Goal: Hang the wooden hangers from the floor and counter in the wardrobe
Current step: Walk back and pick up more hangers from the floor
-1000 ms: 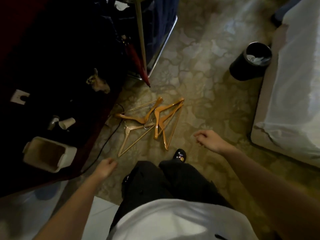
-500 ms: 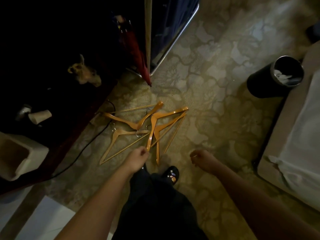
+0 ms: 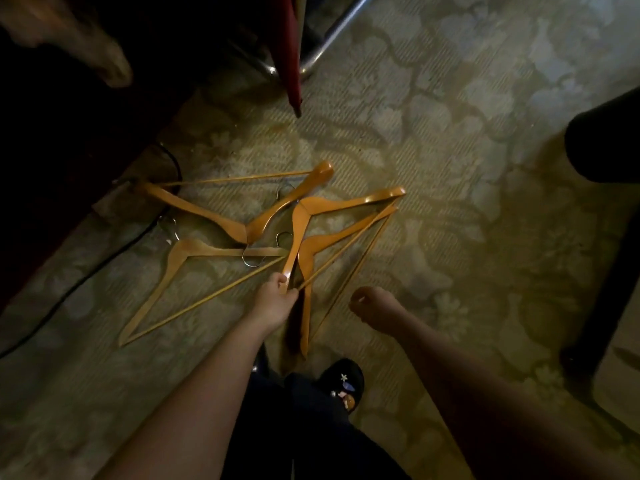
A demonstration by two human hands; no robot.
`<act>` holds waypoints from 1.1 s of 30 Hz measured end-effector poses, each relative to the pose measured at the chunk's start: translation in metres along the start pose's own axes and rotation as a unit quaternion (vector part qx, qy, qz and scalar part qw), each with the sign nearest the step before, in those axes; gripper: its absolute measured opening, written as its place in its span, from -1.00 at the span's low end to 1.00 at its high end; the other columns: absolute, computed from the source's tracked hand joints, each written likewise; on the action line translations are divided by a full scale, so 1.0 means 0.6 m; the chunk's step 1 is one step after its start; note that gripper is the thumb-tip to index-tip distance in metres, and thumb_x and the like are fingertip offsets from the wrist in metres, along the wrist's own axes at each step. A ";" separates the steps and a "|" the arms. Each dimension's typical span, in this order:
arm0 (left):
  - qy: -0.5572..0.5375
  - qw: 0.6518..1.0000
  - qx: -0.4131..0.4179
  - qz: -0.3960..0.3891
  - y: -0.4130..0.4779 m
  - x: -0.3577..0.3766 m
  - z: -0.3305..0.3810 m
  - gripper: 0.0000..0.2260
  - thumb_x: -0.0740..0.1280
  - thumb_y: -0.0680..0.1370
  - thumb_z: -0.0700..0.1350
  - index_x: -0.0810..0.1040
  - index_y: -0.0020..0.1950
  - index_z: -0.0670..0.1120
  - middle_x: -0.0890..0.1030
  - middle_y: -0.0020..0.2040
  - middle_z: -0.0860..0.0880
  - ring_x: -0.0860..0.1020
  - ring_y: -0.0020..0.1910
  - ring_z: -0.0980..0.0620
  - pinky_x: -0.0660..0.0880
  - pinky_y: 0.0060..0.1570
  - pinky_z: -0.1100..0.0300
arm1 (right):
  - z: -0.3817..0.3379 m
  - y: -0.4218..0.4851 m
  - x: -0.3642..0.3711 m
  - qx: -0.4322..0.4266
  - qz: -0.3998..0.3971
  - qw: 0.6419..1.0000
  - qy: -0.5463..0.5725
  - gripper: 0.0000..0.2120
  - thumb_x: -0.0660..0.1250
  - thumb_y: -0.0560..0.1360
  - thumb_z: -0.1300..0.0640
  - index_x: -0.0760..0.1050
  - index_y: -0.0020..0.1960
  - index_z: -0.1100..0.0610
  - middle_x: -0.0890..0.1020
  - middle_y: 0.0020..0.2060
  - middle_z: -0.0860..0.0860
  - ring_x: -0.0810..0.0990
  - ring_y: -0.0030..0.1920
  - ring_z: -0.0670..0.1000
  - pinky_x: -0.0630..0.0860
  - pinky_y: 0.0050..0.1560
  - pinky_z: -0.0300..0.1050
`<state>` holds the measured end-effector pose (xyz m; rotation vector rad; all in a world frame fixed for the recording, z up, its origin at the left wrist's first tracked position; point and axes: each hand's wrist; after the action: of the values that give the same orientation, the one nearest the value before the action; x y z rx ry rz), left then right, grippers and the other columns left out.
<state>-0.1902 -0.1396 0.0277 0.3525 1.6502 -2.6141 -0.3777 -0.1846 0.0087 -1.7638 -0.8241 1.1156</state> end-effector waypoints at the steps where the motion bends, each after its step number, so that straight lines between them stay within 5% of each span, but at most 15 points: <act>1: -0.006 1.000 -0.008 -0.002 0.022 0.009 -0.016 -0.65 0.23 0.57 -0.17 0.33 0.36 -0.10 0.47 0.26 -0.13 0.44 0.09 -0.02 0.38 0.04 0.11 | 0.005 0.026 0.012 0.000 -0.002 1.000 -0.003 -0.71 0.23 0.55 0.06 0.49 0.22 0.16 0.57 0.14 0.14 0.57 0.10 0.09 0.49 0.00 -0.09; 8: 0.013 0.997 -0.035 0.070 0.151 0.062 -0.088 -0.46 0.24 0.57 -0.16 0.11 0.51 -0.03 0.30 0.44 -0.14 0.36 0.36 -0.15 0.38 0.23 -0.02 | 0.028 0.177 0.065 0.017 0.057 0.998 0.011 -0.62 0.25 0.53 -0.01 0.41 0.28 0.13 0.54 0.19 0.15 0.55 0.15 0.15 0.51 0.19 0.07; 14: 0.011 0.996 -0.046 0.078 0.225 0.085 -0.117 -0.45 0.23 0.58 -0.14 0.07 0.51 0.02 0.35 0.41 -0.12 0.40 0.32 -0.15 0.42 0.17 -0.04 | 0.015 0.270 0.084 0.051 0.083 0.978 0.183 -0.51 0.32 0.51 0.06 0.31 0.38 0.19 0.55 0.16 0.19 0.61 -0.09 0.08 0.52 -0.30 -0.14; 17: 0.022 0.994 -0.042 0.097 0.252 0.087 -0.131 -0.50 0.24 0.57 -0.14 0.17 0.48 0.02 0.41 0.35 -0.10 0.47 0.23 -0.12 0.47 0.02 0.03 | 0.006 0.303 0.094 0.079 0.085 0.955 0.273 -0.56 0.30 0.53 0.10 0.31 0.36 0.19 0.59 0.04 0.19 0.60 -0.17 0.06 0.50 -0.32 -0.15; 21: 0.036 0.994 -0.031 0.100 0.278 0.081 -0.142 -0.55 0.25 0.56 -0.15 0.25 0.43 0.03 0.45 0.30 -0.09 0.50 0.17 -0.09 0.46 -0.06 0.09 | -0.005 0.336 0.110 0.093 0.092 0.929 0.347 -0.89 0.26 0.55 0.16 0.41 0.02 0.20 0.62 -0.02 0.19 0.61 -0.29 0.02 0.54 -0.35 -0.12; 24: 0.050 0.995 -0.028 0.086 0.283 0.078 -0.143 -0.56 0.25 0.56 -0.15 0.25 0.42 0.04 0.46 0.28 -0.08 0.49 0.04 -0.02 0.47 -0.09 0.11 | -0.011 0.346 0.115 0.118 0.117 0.901 0.401 -0.88 0.25 0.54 0.22 0.37 -0.16 0.15 0.60 -0.10 0.19 0.62 -0.29 0.05 0.58 -0.37 -0.10; 26: 0.046 0.996 -0.024 0.070 0.285 0.077 -0.142 -0.55 0.26 0.56 -0.16 0.26 0.42 0.03 0.45 0.29 -0.08 0.49 0.08 -0.03 0.47 -0.06 0.10 | -0.014 0.342 0.116 0.117 0.118 0.892 0.421 -0.99 0.23 0.54 0.24 0.41 -0.05 0.18 0.59 -0.12 0.17 0.63 -0.27 0.05 0.56 -0.42 -0.12; 33: -0.048 0.998 -0.048 0.018 0.243 0.087 -0.130 -0.62 0.24 0.56 -0.14 0.31 0.37 -0.03 0.47 0.24 -0.09 0.48 0.08 -0.03 0.43 -0.09 0.16 | 0.001 0.290 0.097 0.094 0.088 0.881 0.455 -0.82 0.18 0.57 0.22 0.41 0.16 0.18 0.58 -0.01 0.16 0.63 -0.08 0.09 0.60 -0.29 -0.09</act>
<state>-0.2062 -0.1288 -0.1446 0.2476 1.7139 -2.4732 -0.3422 -0.2053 -0.1703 -1.9240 0.0249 0.3335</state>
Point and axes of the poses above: each hand's wrist, its own y-axis towards the middle knuckle, its own x-axis out of the palm, z = x × y
